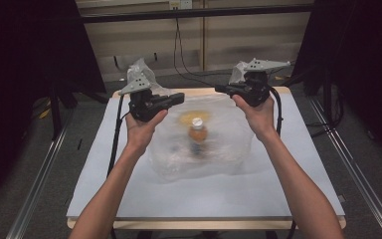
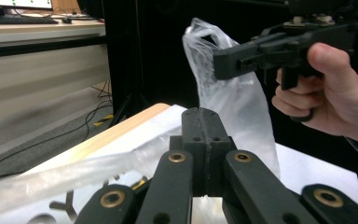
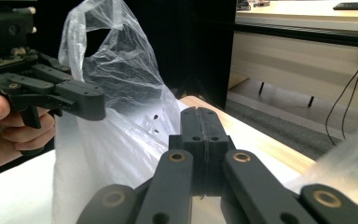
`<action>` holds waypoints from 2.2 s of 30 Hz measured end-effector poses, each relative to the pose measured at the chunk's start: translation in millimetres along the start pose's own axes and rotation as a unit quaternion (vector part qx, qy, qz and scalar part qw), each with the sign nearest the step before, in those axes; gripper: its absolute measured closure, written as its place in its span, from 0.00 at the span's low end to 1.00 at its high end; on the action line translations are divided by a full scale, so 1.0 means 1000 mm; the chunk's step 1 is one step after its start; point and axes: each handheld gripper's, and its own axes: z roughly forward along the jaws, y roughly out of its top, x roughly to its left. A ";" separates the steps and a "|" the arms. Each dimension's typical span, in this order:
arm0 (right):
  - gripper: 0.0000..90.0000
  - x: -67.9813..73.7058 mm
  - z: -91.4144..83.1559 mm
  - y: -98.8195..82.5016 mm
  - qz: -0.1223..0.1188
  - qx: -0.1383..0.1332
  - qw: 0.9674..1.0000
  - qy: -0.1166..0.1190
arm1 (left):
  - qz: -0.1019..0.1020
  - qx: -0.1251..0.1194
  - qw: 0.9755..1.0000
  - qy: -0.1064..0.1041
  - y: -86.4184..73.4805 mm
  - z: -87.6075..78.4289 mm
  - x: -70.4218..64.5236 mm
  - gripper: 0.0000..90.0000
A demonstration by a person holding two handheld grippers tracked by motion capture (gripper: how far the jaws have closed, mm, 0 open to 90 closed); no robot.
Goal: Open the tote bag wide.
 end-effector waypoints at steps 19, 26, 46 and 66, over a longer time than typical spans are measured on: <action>1.00 0.008 0.035 0.000 -0.015 0.069 0.997 -0.008 | -0.002 0.044 0.999 0.017 -0.003 0.019 0.011 1.00; 1.00 0.014 0.039 -0.022 -0.013 0.088 0.996 0.006 | -0.001 0.056 0.998 0.004 -0.016 0.017 0.005 1.00; 1.00 0.031 0.031 -0.065 -0.008 0.116 0.993 0.028 | -0.005 0.090 0.996 -0.018 -0.061 0.015 -0.008 1.00; 1.00 0.028 0.023 -0.110 0.006 0.126 0.991 0.039 | -0.023 0.122 0.992 -0.016 -0.104 0.013 -0.001 1.00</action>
